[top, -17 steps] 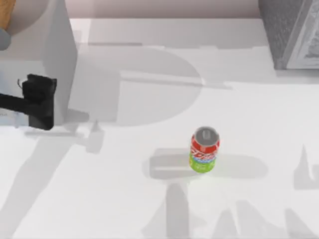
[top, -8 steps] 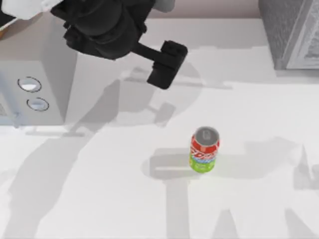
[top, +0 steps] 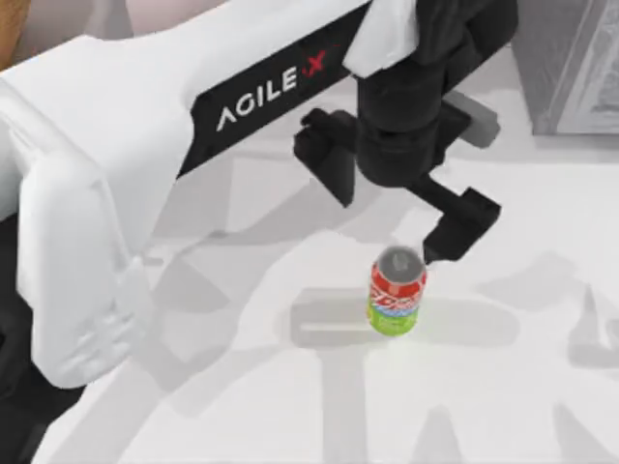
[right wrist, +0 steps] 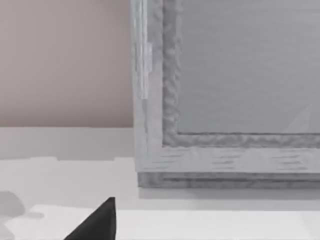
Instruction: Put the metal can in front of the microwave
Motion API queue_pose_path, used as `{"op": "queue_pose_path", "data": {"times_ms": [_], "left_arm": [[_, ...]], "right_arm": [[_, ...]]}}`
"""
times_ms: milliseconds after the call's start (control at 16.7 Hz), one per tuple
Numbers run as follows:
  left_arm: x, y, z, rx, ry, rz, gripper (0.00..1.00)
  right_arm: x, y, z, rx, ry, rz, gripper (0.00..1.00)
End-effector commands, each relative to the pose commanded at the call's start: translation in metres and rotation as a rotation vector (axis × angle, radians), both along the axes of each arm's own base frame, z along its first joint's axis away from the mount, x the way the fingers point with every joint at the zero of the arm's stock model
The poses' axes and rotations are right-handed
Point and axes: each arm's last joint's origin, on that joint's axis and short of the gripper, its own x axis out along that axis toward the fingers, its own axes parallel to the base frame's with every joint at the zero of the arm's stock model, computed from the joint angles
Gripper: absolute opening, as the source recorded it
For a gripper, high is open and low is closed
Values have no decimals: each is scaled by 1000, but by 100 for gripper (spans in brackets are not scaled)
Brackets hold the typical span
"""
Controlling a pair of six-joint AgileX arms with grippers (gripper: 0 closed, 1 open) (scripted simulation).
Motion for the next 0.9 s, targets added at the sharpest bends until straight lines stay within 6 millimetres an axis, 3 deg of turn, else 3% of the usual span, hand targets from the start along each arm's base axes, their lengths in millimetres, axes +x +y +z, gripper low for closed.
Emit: {"op": "queue_pose_path", "data": {"times_ms": [240, 660, 900], "left_arm": [[-4, -19, -20, 48, 43, -33, 100], [-2, -19, -23, 47, 41, -32, 100], [-2, -20, -55, 50, 44, -33, 100]], "right_arm": [[0, 0, 0, 0, 0, 0, 100], [0, 0, 0, 0, 0, 0, 100], [0, 0, 0, 0, 0, 0, 100]]}}
